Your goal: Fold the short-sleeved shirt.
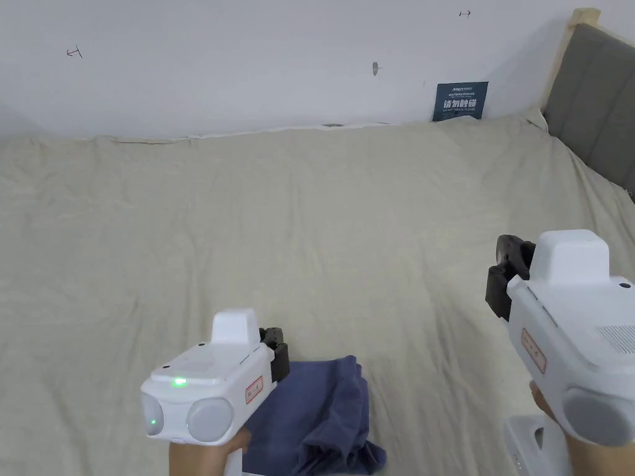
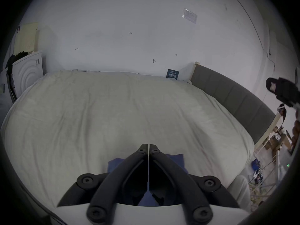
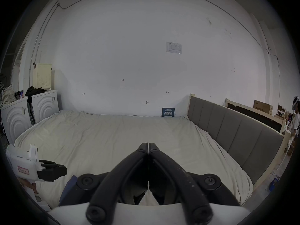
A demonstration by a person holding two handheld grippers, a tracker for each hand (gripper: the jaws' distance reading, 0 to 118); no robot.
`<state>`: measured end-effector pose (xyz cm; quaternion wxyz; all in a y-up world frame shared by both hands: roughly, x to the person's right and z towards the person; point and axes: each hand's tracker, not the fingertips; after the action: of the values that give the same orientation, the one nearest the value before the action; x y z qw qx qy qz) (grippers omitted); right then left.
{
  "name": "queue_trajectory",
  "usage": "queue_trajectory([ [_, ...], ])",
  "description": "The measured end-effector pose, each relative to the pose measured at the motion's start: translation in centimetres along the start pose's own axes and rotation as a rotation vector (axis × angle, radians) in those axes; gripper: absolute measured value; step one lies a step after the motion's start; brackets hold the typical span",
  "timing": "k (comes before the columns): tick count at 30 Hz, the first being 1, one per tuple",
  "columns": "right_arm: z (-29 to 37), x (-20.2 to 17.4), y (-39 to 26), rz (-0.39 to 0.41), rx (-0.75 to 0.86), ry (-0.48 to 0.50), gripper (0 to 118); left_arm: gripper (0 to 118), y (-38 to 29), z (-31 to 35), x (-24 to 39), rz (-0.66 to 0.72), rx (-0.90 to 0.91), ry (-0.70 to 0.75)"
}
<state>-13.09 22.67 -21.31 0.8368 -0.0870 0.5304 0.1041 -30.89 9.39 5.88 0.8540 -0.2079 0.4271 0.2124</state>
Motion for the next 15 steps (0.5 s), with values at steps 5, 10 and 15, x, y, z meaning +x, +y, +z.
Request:
queue_trajectory([
  [5, -0.1, -0.2, -0.2, 0.001, -0.01, 0.005, 2, 0, -3.2, -1.5, 0.8, -0.082, -0.067, 0.05],
  [10, -0.2, 0.3, -0.5, 0.006, -0.022, -0.003, 2, 0, -5.8, -3.0, 4.0, -0.127, -0.121, -0.01],
  [15, -0.1, 1.4, -0.6, -0.001, -0.027, -0.029, 2, 0, -7.2, -4.5, 7.6, -0.153, -0.151, -0.076],
])
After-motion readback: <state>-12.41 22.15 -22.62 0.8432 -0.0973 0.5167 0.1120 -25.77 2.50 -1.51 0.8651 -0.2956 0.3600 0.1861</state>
